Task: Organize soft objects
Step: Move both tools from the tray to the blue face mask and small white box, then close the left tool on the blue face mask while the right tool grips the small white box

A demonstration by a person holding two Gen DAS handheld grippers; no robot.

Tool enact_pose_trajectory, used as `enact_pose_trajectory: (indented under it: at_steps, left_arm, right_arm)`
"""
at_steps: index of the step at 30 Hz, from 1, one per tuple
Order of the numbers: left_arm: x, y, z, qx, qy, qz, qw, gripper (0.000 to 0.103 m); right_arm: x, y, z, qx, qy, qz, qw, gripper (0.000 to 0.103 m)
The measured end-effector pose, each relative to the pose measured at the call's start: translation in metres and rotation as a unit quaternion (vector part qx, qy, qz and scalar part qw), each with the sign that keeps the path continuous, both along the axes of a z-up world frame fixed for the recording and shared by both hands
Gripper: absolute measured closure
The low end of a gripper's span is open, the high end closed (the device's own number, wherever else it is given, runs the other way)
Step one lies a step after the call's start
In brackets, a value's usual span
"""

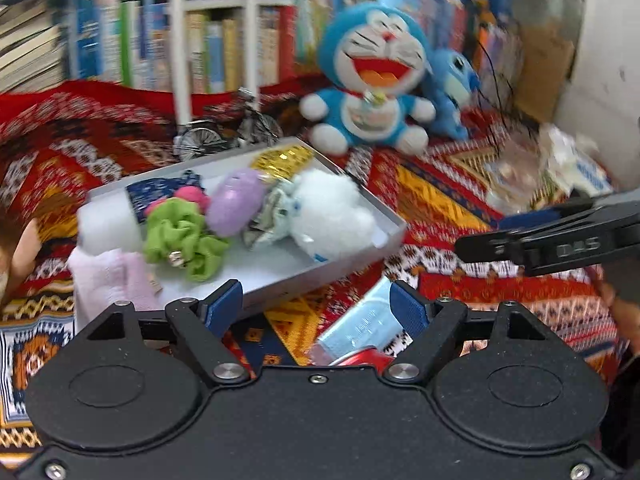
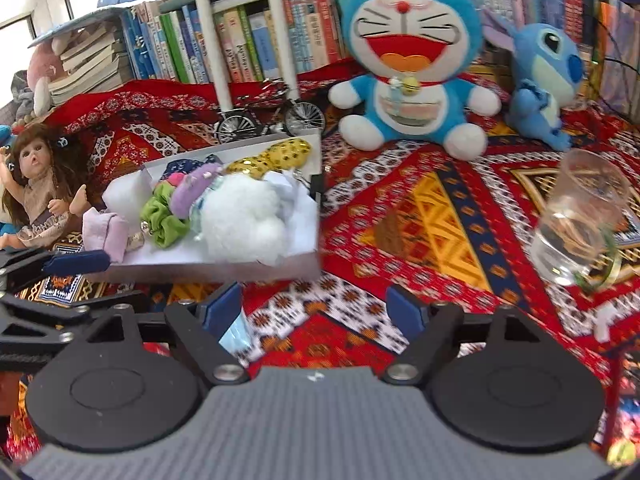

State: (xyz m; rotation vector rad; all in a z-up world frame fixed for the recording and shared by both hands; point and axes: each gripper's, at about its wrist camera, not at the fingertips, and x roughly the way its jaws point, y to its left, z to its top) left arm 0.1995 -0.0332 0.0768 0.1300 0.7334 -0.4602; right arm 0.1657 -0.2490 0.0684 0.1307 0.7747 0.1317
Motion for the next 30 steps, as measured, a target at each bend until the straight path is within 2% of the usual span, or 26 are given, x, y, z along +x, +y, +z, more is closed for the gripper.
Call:
enact_pose_trajectory:
  at_steps: [4, 9, 15, 20, 23, 24, 26, 30]
  left_arm:
    - [0.006, -0.018, -0.005, 0.026, 0.021, -0.024, 0.9992, 0.024]
    - [0.015, -0.038, -0.012, 0.047, 0.058, -0.062, 0.9953, 0.024]
    - [0.020, -0.060, -0.020, 0.082, 0.071, -0.081, 0.9909, 0.028]
    - [0.023, -0.072, -0.029, 0.105, 0.089, -0.085, 0.9868, 0.039]
    - [0.024, -0.076, -0.034, 0.116, 0.093, -0.085, 0.9852, 0.043]
    - [0.024, -0.076, -0.035, 0.122, 0.092, -0.084, 0.9847, 0.044]
    - [0.026, -0.076, -0.038, 0.126, 0.096, -0.081, 0.9840, 0.054]
    - [0.028, -0.075, -0.040, 0.121, 0.099, -0.079, 0.9845, 0.055]
  right_arm:
    - [-0.024, -0.011, -0.008, -0.015, 0.005, -0.007, 1.000, 0.015]
    - [-0.050, -0.018, -0.031, -0.036, 0.024, -0.015, 0.999, 0.015]
    - [-0.065, -0.017, -0.047, -0.037, 0.030, 0.004, 0.999, 0.015]
    - [-0.068, -0.009, -0.053, -0.043, 0.018, 0.015, 0.999, 0.015]
    - [-0.072, -0.002, -0.055, -0.057, 0.005, 0.023, 0.998, 0.016]
    - [-0.072, 0.000, -0.055, -0.061, 0.003, 0.023, 0.998, 0.018]
    - [-0.071, 0.002, -0.057, -0.063, -0.001, 0.021, 0.998, 0.023]
    - [-0.072, 0.001, -0.055, -0.057, -0.006, 0.001, 0.998, 0.053]
